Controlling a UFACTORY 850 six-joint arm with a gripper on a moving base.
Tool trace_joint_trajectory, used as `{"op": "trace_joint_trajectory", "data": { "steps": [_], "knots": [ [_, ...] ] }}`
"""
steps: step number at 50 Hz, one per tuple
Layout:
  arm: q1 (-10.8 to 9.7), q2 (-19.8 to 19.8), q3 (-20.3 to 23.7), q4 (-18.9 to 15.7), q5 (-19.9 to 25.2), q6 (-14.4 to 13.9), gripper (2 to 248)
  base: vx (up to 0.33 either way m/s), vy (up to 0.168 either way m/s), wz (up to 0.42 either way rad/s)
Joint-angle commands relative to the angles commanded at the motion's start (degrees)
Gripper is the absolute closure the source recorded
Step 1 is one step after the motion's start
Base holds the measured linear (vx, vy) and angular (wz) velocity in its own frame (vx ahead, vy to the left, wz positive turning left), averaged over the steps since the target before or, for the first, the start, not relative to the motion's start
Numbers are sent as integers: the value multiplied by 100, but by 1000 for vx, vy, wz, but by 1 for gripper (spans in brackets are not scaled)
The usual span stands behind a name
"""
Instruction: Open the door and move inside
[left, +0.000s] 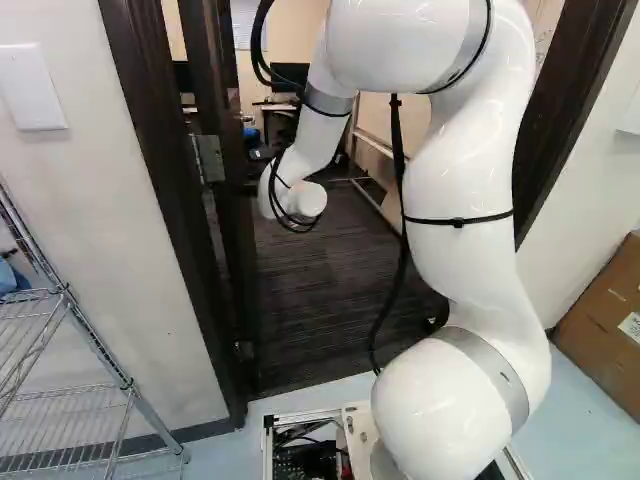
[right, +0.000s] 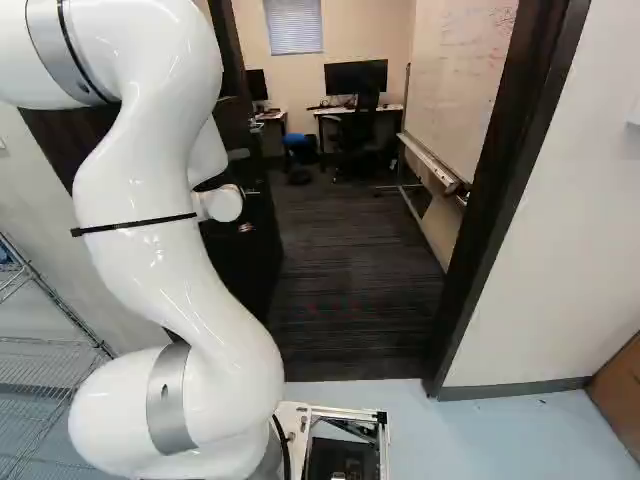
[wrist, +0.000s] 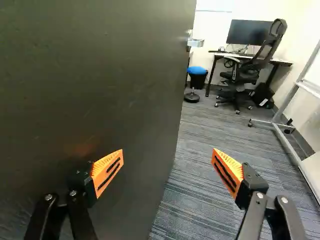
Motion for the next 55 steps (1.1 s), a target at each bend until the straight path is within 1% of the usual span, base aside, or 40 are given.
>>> {"op": "trace_joint_trajectory", "data": {
  "steps": [9,16,40,55],
  "knots": [
    [-37,23,30,0,0,0,3,0,0,0],
    [-105,65,83,0,0,0,3,0,0,0],
    [-459,271,341,0,0,0,3,0,0,0],
    [-681,468,584,0,0,0,3,0,0,0]
  ]
}}
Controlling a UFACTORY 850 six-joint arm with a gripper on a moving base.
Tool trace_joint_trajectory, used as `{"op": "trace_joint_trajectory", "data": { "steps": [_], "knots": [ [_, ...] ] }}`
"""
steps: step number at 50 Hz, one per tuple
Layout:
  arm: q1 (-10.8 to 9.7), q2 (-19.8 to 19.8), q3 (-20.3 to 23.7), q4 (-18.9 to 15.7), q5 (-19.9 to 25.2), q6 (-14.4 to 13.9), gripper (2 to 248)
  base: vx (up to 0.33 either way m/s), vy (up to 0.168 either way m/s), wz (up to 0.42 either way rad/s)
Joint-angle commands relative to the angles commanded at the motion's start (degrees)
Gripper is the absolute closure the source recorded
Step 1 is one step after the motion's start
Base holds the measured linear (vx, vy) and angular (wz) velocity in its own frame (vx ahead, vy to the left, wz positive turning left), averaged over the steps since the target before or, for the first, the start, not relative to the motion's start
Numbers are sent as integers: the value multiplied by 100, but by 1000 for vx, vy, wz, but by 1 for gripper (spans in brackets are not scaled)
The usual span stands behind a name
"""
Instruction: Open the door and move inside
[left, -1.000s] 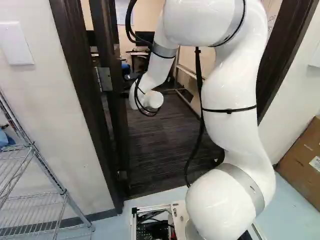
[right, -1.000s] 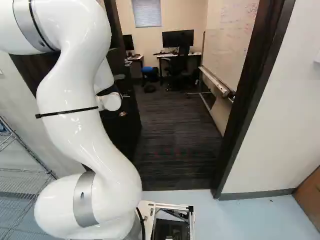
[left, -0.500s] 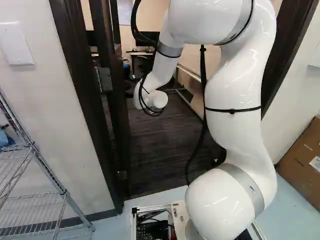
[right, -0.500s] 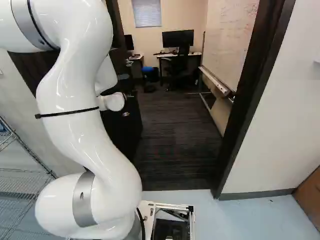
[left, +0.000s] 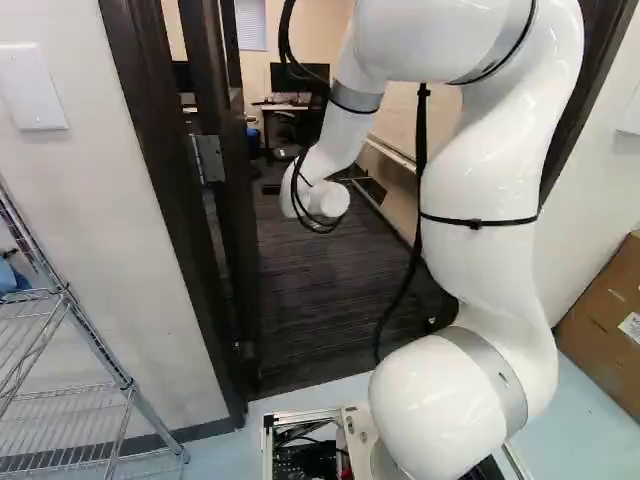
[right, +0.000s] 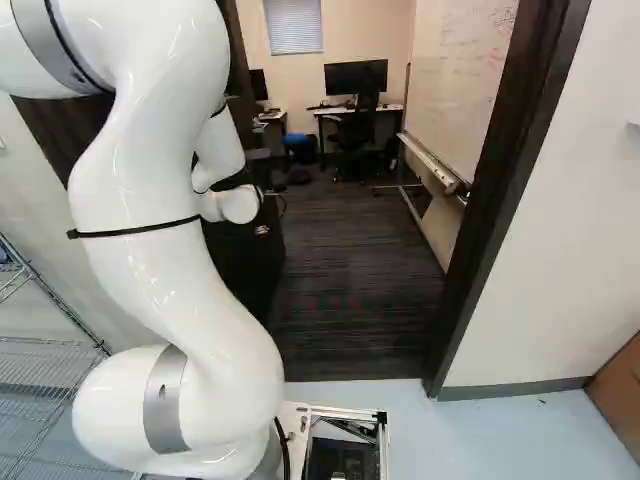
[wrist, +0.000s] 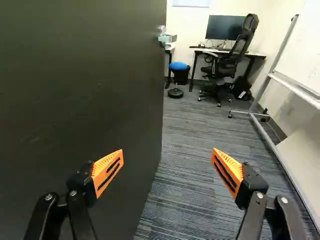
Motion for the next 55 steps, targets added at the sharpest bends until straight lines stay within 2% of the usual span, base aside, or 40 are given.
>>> {"op": "trace_joint_trajectory", "data": {
  "steps": [29,55],
  "knots": [
    [-113,236,259,19,-4,0,3,0,0,0],
    [-337,832,895,81,-18,0,3,0,0,0]
  ]
}}
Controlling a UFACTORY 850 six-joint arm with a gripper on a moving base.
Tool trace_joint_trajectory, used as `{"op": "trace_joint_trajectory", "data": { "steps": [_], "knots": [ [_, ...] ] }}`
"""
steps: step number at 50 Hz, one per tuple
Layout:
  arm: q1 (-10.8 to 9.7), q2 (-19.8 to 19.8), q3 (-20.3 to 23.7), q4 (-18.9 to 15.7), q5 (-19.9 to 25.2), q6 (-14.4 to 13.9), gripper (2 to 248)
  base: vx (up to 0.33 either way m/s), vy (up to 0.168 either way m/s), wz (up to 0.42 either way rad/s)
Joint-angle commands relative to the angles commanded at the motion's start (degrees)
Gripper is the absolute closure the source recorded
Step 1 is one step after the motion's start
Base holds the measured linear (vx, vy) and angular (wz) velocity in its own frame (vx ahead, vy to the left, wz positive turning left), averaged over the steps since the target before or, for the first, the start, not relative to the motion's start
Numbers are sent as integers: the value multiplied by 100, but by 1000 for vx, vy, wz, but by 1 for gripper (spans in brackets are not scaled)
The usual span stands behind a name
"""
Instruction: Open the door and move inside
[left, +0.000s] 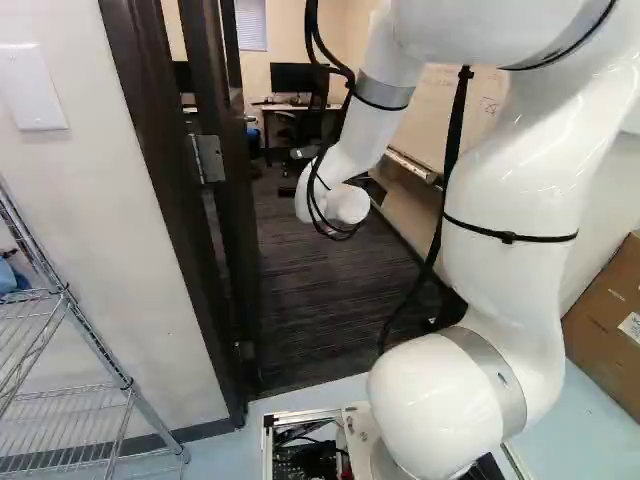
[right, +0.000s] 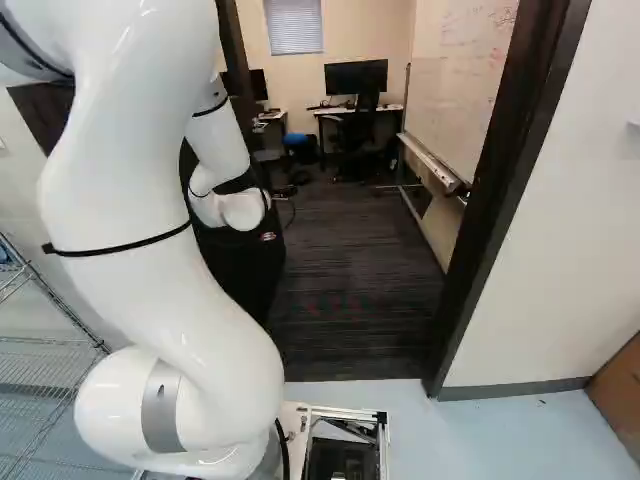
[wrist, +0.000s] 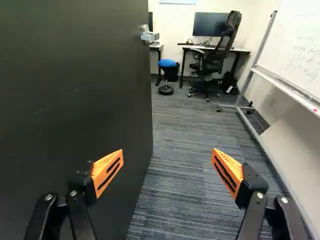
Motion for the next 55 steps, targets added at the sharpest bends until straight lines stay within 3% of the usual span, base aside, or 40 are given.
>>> {"op": "trace_joint_trajectory", "data": {
  "steps": [55],
  "knots": [
    [-777,2068,2206,215,-48,0,3,0,0,0]
  ]
}}
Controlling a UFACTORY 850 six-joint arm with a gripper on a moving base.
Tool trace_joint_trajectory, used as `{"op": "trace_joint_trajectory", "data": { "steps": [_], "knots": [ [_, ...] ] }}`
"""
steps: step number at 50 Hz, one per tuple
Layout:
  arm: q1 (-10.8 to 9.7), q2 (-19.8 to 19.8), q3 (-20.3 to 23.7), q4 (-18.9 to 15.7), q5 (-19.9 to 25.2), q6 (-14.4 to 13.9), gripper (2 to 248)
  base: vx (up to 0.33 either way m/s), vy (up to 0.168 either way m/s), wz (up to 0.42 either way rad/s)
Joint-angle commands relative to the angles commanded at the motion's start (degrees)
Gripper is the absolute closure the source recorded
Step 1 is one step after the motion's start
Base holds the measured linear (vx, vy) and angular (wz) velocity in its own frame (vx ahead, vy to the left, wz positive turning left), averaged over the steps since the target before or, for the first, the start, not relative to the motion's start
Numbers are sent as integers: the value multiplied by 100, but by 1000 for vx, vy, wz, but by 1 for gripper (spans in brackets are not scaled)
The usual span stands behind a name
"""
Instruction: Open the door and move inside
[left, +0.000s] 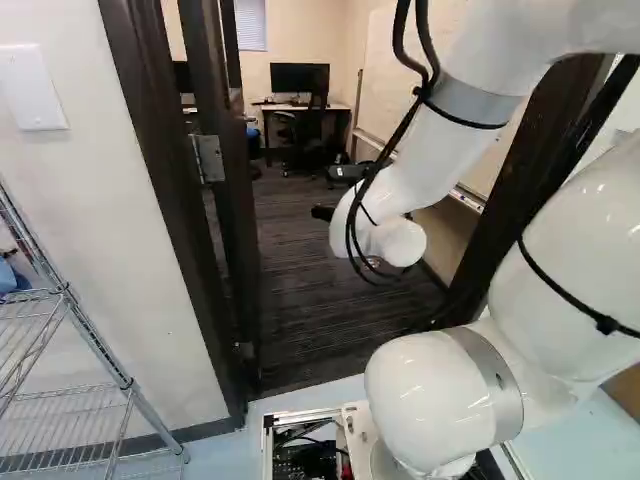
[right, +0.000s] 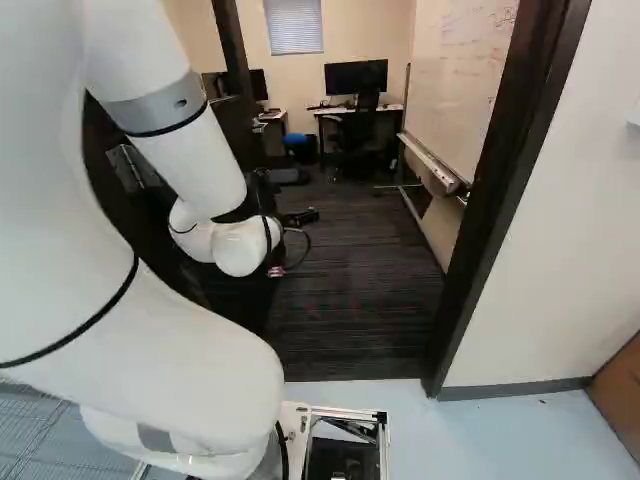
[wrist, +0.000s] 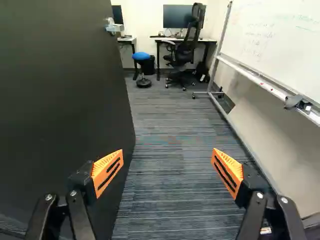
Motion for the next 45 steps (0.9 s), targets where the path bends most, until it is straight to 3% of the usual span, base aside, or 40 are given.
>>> {"op": "trace_joint_trajectory", "data": {
  "steps": [22,45],
  "knots": [
    [-176,468,499,49,-11,0,3,0,0,0],
    [-243,646,689,67,-15,0,3,0,0,0]
  ]
}}
